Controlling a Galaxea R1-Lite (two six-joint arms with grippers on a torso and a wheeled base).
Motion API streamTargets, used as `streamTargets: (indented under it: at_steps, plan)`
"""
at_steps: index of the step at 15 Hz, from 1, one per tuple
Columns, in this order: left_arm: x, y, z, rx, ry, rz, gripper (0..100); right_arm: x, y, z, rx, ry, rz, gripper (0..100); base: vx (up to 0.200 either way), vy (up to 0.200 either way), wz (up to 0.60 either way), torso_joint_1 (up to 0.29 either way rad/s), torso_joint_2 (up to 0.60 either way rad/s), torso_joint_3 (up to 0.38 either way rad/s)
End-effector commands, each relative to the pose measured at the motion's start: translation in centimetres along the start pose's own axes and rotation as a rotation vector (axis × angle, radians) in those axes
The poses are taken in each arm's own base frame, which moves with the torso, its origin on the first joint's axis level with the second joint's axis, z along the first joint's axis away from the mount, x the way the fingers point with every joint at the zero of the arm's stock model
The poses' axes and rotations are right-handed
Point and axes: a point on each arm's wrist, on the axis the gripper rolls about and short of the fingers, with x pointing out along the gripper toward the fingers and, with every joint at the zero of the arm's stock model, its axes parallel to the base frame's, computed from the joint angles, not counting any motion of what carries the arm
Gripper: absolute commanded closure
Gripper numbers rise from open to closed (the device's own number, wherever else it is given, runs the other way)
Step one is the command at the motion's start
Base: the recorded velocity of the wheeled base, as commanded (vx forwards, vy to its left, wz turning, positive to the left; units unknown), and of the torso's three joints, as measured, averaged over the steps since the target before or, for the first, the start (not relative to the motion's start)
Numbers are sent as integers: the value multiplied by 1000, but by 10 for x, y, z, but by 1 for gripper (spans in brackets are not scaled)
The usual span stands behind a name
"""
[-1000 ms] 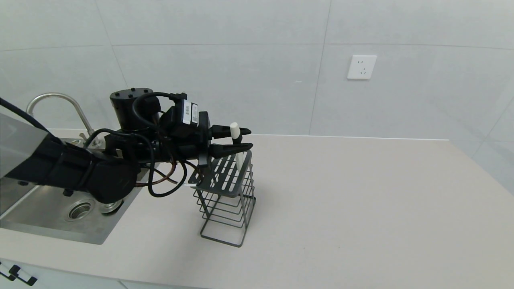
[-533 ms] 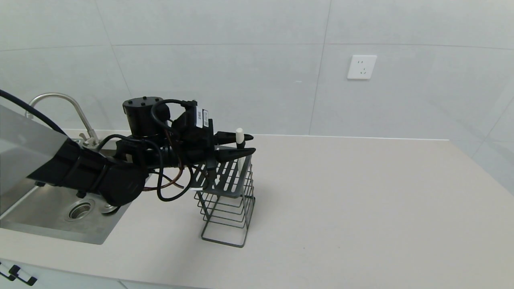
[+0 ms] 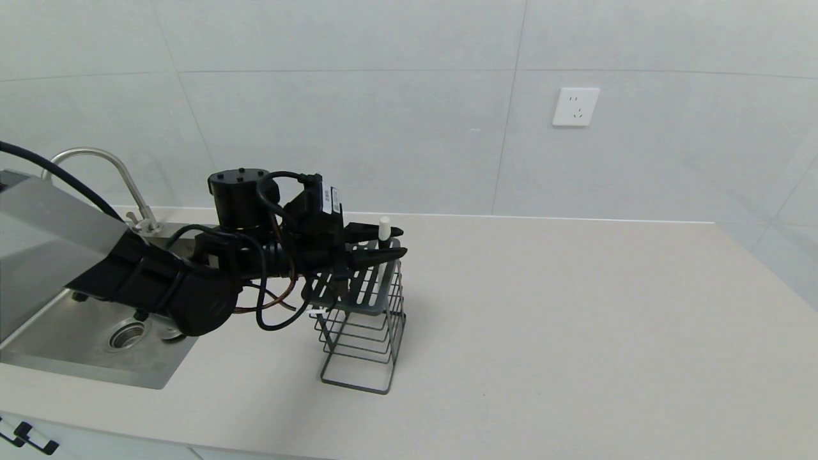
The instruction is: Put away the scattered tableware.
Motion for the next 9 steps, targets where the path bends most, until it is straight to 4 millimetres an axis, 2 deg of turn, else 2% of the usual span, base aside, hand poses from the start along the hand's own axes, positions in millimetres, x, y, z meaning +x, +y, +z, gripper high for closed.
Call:
streamTargets:
  at_steps: [1,8,9]
  plan:
    - [1,0,-4,-7,5,-3,100,0,0,0,-1,1,1,100,0,0,0,0,0,0]
    - [-1,-3,-9,-45,18,-3,100,0,0,0,-1,1,1,100,0,0,0,0,0,0]
    - [-2,-4,-11,-52,22,-2,0,0,0,0,-1,1,1,100,0,0,0,0,0,0]
